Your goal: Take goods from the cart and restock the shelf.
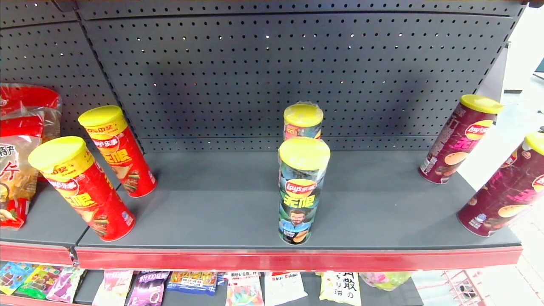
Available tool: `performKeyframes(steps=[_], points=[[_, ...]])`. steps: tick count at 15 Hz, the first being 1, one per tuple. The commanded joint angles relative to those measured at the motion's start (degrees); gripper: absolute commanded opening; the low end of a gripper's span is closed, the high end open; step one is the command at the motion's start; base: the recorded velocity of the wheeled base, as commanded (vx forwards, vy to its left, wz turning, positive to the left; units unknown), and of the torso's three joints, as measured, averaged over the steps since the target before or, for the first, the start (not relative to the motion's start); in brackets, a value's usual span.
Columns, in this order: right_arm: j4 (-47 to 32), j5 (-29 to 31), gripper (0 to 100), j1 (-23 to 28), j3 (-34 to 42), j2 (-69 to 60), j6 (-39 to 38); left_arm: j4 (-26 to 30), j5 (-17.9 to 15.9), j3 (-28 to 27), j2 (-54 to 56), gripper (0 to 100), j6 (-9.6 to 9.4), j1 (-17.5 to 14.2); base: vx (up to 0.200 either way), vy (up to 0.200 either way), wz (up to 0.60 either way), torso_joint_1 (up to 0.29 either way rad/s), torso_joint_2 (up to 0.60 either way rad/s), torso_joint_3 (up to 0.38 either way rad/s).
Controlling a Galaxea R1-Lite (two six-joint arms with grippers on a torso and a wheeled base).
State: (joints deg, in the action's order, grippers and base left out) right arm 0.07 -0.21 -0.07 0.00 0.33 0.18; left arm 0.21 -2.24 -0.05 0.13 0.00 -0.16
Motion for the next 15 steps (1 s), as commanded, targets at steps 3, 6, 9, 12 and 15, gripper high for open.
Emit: performKeyframes(steps=[3, 6, 9, 12, 15], points=[[0.01, -0.06, 100, -0.01, 0.0, -0.15, -0.01, -0.03, -0.22, -0.04, -0.13, 100, 1.76, -0.02, 0.0, 0.0, 0.0, 0.0, 0.0, 0.0], [0.01, -0.06, 100, -0.01, 0.0, -0.15, -0.01, -0.03, 0.05, 0.05, -0.13, 100, 1.14, -0.02, 0.0, 0.0, 0.0, 0.0, 0.0, 0.0], [0.01, -0.06, 100, -0.01, 0.0, -0.15, -0.01, -0.03, 0.22, 0.05, -0.13, 100, 0.44, -0.02, 0.0, 0.0, 0.0, 0.0, 0.0, 0.0], [0.01, -0.06, 100, -0.01, 0.0, -0.24, -0.01, -0.03, 0.22, 0.05, -0.13, 100, 0.44, -0.02, 0.0, 0.0, 0.0, 0.0, 0.0, 0.0], [0.01, -0.06, 100, -0.01, 0.0, -0.15, -0.01, -0.03, 0.22, 0.05, -0.13, 100, 0.44, -0.02, 0.0, 0.0, 0.0, 0.0, 0.0, 0.0]])
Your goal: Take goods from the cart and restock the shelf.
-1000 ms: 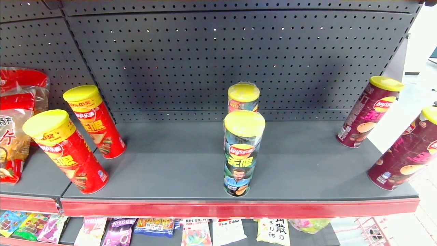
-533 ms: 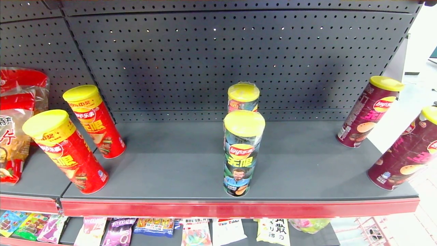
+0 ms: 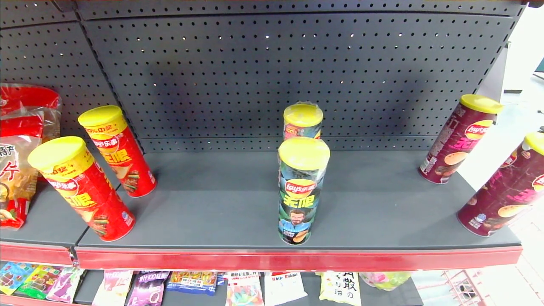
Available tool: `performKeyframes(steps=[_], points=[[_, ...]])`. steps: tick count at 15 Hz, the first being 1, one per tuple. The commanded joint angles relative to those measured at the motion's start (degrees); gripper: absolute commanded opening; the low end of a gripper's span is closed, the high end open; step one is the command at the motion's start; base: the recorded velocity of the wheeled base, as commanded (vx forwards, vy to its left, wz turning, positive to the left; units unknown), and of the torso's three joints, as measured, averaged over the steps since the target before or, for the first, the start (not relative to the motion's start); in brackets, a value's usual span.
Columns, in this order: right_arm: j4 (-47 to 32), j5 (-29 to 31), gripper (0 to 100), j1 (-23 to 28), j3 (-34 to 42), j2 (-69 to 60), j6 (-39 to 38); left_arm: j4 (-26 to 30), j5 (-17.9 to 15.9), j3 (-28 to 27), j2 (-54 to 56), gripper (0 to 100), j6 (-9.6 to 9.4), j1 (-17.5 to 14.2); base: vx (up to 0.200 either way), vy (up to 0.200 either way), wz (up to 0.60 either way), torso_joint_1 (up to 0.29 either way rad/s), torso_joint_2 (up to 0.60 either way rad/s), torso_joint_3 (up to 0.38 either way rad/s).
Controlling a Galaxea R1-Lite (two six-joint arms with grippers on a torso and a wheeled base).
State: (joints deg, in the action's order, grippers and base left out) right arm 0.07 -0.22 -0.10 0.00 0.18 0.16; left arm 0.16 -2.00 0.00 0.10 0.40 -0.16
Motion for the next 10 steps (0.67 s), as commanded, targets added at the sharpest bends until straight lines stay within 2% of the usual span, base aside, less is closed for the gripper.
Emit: performKeyframes(steps=[1, 10], points=[[0.01, -0.04, 100, -0.08, 0.0, -0.09, 0.02, 0.02, -0.02, 0.0, -0.1, 100, 0.04, -0.02, 0.0, 0.0, 0.0, 0.0, 0.0, 0.0], [0.01, -0.04, 100, -0.08, 0.0, -0.09, 0.02, 0.02, -0.02, 0.0, -0.1, 100, 0.04, -0.02, 0.0, 0.0, 0.0, 0.0, 0.0, 0.0]])
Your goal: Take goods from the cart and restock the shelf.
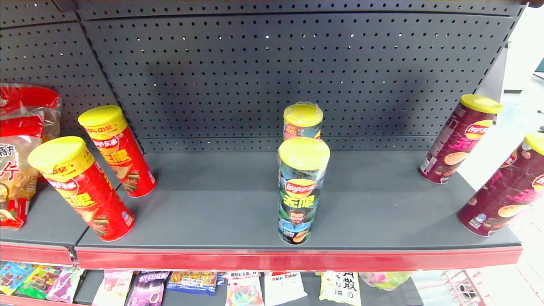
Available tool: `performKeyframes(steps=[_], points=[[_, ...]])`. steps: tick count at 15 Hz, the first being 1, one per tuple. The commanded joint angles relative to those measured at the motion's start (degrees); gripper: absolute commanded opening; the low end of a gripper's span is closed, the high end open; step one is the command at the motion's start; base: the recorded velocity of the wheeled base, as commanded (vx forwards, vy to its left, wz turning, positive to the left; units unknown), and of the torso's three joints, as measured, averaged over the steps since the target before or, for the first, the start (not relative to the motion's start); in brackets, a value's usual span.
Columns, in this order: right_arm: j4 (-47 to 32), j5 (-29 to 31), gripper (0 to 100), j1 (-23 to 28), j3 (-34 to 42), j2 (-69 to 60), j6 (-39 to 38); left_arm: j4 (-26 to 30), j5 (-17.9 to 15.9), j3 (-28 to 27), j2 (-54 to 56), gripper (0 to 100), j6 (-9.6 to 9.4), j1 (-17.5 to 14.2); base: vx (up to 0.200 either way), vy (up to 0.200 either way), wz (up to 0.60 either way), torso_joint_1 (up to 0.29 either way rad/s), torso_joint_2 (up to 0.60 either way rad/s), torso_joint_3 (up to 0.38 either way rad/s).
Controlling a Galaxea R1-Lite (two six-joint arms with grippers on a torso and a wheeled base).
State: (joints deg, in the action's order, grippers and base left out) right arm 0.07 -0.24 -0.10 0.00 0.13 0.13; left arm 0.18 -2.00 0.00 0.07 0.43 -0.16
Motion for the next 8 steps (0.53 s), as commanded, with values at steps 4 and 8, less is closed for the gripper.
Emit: performKeyframes(steps=[4, 8], points=[[0.01, -0.02, 100, 0.01, 0.0, 0.04, 0.04, -0.01, -0.02, 0.0, -0.07, 100, 0.01, -0.02, 0.0, 0.0, 0.0, 0.0, 0.0, 0.0], [0.01, -0.02, 100, 0.01, -0.09, 0.04, 0.04, -0.01, -0.02, 0.0, -0.07, 100, 0.01, -0.02, 0.0, 0.0, 0.0, 0.0, 0.0, 0.0]])
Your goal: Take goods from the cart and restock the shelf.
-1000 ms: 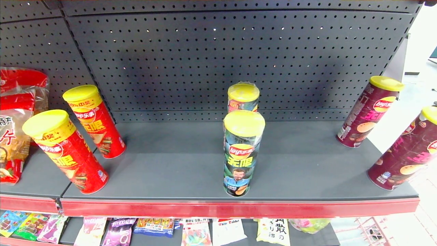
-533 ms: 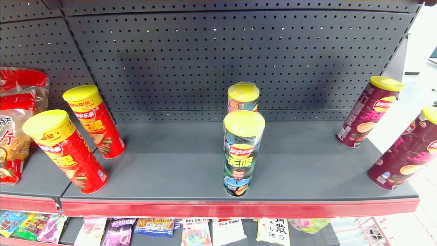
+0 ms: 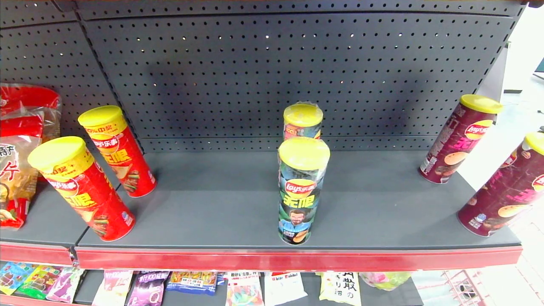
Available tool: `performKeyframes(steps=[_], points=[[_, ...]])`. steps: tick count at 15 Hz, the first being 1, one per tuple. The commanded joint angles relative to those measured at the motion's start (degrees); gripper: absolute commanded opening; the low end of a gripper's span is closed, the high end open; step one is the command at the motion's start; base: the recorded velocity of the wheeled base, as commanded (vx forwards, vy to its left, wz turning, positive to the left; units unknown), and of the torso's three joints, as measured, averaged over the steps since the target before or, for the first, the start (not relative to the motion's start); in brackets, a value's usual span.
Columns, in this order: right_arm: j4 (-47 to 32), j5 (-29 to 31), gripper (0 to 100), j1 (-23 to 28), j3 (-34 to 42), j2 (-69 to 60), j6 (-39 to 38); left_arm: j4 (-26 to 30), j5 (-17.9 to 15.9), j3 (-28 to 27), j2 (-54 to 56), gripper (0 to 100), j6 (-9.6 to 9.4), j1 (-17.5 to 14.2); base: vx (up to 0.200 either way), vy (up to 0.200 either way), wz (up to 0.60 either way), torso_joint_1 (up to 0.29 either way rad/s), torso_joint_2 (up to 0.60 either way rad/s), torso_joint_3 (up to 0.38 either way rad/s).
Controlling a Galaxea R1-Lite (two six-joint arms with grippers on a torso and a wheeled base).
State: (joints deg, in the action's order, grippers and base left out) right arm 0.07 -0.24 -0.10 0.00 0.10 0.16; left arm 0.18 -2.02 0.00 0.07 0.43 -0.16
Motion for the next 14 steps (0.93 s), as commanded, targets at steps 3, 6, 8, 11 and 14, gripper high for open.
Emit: performKeyframes(steps=[3, 6, 8, 11, 14], points=[[0.01, -0.02, 100, -0.08, 0.0, -0.01, 0.02, -0.01, 0.0, 0.0, -0.07, 100, 0.01, -0.02, 0.0, 0.0, 0.0, 0.0, 0.0, 0.0], [0.01, -0.02, 100, -0.08, 0.0, -0.01, 0.02, -0.01, 0.0, 0.0, -0.07, 100, 0.01, -0.02, 0.0, 0.0, 0.0, 0.0, 0.0, 0.0], [0.01, -0.11, 100, 0.01, 0.0, -0.01, 0.02, -0.01, 0.0, 0.0, -0.07, 100, 0.01, -0.02, 0.0, 0.0, 0.0, 0.0, 0.0, 0.0], [0.01, -0.11, 100, 0.01, -0.09, -0.01, 0.19, -0.01, 0.0, 0.0, -0.07, 100, 0.01, -0.02, 0.0, 0.0, 0.0, 0.0, 0.0, 0.0], [0.01, -0.11, 100, -0.08, 0.0, -0.01, 0.02, -0.01, 0.0, 0.0, -0.07, 100, 0.01, -0.02, 0.0, 0.0, 0.0, 0.0, 0.0, 0.0]])
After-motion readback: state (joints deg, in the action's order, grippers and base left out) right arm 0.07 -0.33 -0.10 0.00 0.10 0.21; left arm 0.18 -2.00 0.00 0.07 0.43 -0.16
